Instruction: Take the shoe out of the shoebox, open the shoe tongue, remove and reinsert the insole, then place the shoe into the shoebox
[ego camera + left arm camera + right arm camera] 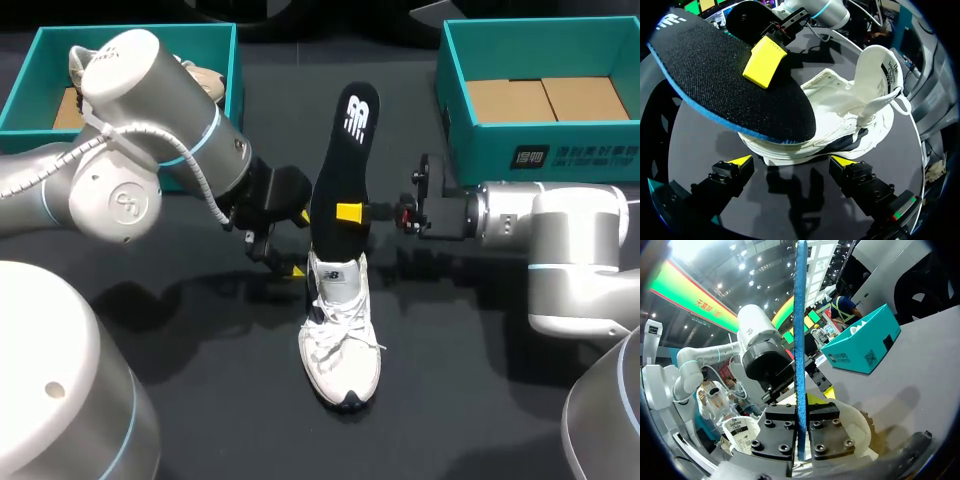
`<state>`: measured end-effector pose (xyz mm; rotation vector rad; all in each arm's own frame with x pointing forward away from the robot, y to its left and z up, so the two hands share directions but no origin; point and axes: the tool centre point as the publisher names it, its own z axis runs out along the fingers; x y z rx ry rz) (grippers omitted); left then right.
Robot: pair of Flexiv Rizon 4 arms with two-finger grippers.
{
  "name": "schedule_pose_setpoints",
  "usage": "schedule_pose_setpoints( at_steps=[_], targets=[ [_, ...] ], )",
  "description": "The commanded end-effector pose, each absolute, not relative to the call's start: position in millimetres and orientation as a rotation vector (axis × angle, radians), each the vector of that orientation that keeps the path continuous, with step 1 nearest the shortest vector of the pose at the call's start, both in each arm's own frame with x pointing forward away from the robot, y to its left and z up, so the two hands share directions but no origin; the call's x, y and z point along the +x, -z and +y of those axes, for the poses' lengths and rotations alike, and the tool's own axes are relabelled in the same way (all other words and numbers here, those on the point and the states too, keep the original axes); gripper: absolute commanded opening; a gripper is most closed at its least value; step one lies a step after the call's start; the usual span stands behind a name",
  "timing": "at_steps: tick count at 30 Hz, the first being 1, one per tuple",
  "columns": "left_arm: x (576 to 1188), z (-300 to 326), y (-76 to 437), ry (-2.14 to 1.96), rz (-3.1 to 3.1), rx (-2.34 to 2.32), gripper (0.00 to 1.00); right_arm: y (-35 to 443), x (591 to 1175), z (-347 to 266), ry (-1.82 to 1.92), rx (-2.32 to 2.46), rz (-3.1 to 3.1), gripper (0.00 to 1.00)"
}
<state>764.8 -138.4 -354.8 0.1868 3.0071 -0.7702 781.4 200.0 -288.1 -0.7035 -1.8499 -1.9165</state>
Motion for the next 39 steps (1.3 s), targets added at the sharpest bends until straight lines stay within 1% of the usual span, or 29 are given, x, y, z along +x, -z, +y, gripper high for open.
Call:
schedule_pose_setpoints(
  at_steps=[1, 17, 39],
  targets=[
    [764.8, -139.3, 355.7, 0.766, 3.007, 0.187, 1.0, 293.2, 778.4, 200.7, 1.911, -0.702, -1.851, 0.0],
    [764.8, -139.3, 355.7, 0.766, 3.007, 0.187, 1.0, 312.7, 761.0, 210.3, 1.893, -0.691, -1.787, 0.0],
    [764.8, -139.3, 355.7, 0.766, 3.007, 0.187, 1.0, 342.7, 721.3, 210.9, 1.752, -0.795, -1.758, 0.0]
  ],
)
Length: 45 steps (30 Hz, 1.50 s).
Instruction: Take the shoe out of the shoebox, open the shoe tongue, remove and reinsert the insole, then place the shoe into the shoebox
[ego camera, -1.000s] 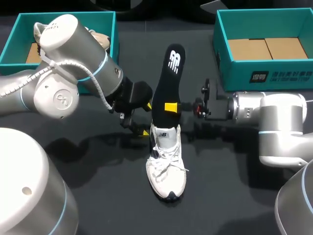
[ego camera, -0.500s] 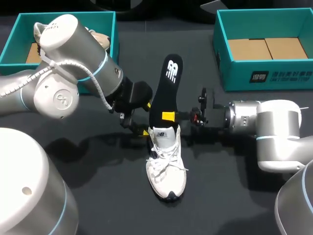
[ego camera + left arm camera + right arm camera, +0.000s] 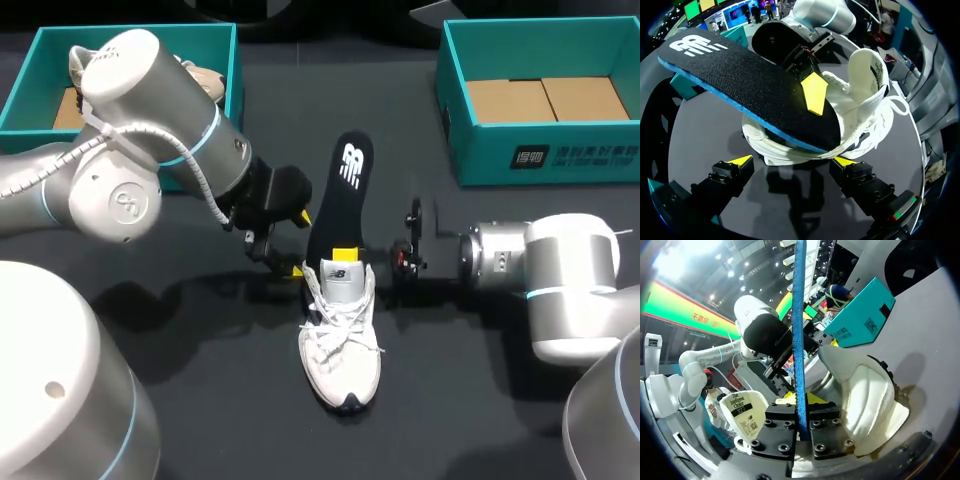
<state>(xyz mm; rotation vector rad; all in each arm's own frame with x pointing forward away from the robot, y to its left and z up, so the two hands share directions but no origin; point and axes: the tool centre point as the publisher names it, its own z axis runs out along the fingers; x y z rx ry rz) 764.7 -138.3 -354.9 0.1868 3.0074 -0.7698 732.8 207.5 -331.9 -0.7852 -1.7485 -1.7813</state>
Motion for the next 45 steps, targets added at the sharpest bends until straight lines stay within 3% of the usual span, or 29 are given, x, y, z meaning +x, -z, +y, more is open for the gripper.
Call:
schedule_pose_setpoints(
  at_steps=[1, 9, 11, 14, 30, 45],
  targets=[
    [764.8, -139.3, 355.7, 0.766, 3.007, 0.187, 1.0, 344.1, 720.9, 212.0, 1.739, -0.798, -1.762, 0.0],
    [764.8, -139.3, 355.7, 0.766, 3.007, 0.187, 1.0, 342.1, 725.3, 215.2, 1.723, -0.786, -1.767, 0.0],
    [764.8, -139.3, 355.7, 0.766, 3.007, 0.187, 1.0, 338.2, 727.2, 215.6, 1.734, -0.766, -1.768, 0.16],
    [764.8, -139.3, 355.7, 0.766, 3.007, 0.187, 1.0, 332.8, 730.6, 216.0, 1.746, -0.736, -1.773, 0.25],
    [764.8, -139.3, 355.7, 0.766, 3.007, 0.187, 1.0, 310.5, 740.8, 215.5, 1.79, -0.618, -1.798, 0.36],
    [764.8, -139.3, 355.7, 0.766, 3.007, 0.187, 1.0, 288.8, 754.9, 220.6, 1.816, -0.516, -1.833, 0.36]
  ],
)
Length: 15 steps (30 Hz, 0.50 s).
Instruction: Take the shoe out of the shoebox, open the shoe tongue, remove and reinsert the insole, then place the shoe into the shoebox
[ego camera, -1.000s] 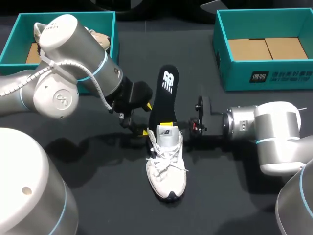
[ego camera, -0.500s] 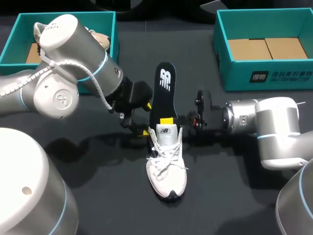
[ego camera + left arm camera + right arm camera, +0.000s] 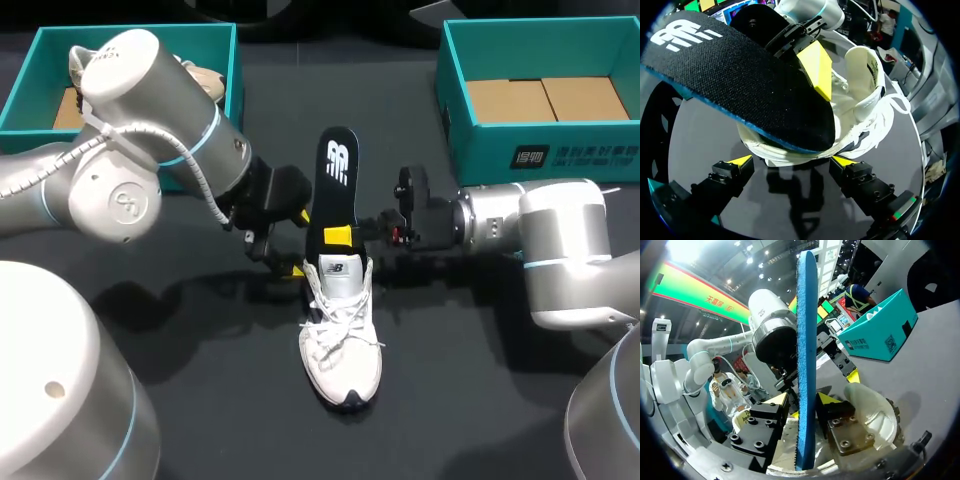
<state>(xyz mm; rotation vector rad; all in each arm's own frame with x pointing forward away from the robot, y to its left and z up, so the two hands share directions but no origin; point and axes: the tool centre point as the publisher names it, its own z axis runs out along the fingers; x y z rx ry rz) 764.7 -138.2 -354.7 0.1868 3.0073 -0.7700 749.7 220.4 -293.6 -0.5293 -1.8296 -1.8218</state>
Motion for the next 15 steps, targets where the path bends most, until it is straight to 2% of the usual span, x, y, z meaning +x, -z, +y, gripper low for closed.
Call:
schedule_pose_setpoints(
  at_steps=[1, 9, 10, 11, 15],
  targets=[
    [764.8, -139.3, 355.7, 0.766, 3.007, 0.187, 1.0, 287.1, 756.2, 221.1, 1.818, -0.51, -1.833, 0.36],
    [764.8, -139.3, 355.7, 0.766, 3.007, 0.187, 1.0, 279.9, 765.8, 224.4, 1.843, -0.491, -1.829, 0.33],
    [764.8, -139.3, 355.7, 0.766, 3.007, 0.187, 1.0, 280.0, 766.5, 224.3, 1.847, -0.495, -1.824, 0.24],
    [764.8, -139.3, 355.7, 0.766, 3.007, 0.187, 1.0, 280.3, 767.0, 224.3, 1.85, -0.499, -1.82, 0.0],
    [764.8, -139.3, 355.7, 0.766, 3.007, 0.187, 1.0, 283.8, 766.3, 225.5, 1.839, -0.512, -1.812, 0.0]
  ],
)
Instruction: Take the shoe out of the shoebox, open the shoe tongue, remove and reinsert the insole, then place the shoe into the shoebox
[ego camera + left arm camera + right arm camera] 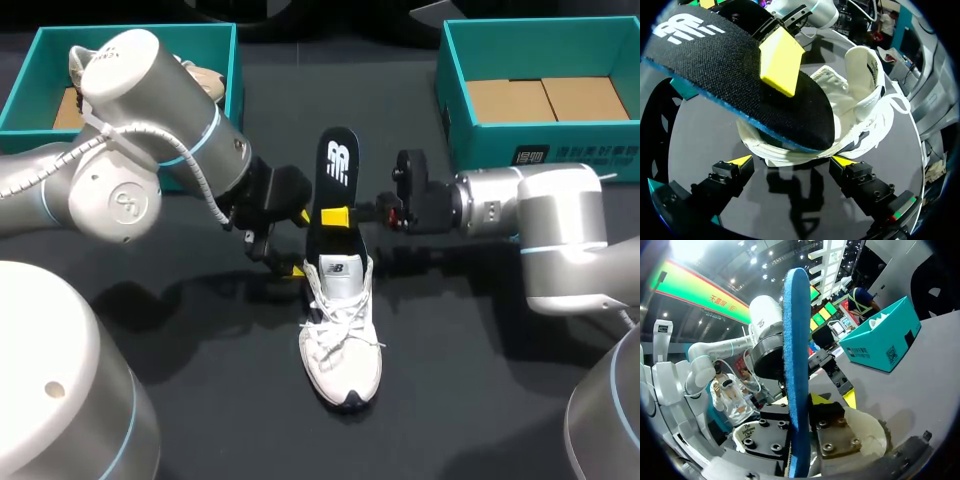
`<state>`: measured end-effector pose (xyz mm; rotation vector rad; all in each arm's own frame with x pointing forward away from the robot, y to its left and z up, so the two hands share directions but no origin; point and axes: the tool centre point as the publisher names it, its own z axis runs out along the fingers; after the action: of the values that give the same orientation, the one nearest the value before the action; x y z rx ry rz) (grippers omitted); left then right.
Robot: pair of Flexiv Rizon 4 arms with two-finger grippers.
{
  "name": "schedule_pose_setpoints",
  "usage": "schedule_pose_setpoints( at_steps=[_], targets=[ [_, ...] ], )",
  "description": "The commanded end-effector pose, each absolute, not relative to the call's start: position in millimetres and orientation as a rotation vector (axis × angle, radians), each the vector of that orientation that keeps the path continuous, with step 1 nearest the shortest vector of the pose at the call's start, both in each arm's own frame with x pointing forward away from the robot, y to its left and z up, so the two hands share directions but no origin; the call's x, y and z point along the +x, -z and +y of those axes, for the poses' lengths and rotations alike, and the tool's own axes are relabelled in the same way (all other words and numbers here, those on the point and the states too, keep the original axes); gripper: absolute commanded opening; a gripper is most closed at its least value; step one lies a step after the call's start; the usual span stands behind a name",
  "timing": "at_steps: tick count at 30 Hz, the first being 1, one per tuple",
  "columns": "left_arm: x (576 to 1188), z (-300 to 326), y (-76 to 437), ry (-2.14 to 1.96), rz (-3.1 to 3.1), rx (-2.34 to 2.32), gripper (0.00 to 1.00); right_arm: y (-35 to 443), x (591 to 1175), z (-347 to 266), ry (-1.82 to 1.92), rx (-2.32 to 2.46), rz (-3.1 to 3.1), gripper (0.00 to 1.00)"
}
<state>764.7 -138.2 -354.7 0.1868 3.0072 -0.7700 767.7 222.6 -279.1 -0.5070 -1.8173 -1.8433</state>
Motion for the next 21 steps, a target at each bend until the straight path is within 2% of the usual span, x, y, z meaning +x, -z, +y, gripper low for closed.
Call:
schedule_pose_setpoints(
  at_steps=[1, 21],
  targets=[
    [764.8, -139.3, 355.7, 0.766, 3.007, 0.187, 1.0, 285.2, 765.3, 225.7, 1.833, -0.517, -1.809, 0.0],
    [764.8, -139.3, 355.7, 0.766, 3.007, 0.187, 1.0, 331.2, 722.6, 220.8, 1.702, -0.758, -1.781, 0.0]
  ],
)
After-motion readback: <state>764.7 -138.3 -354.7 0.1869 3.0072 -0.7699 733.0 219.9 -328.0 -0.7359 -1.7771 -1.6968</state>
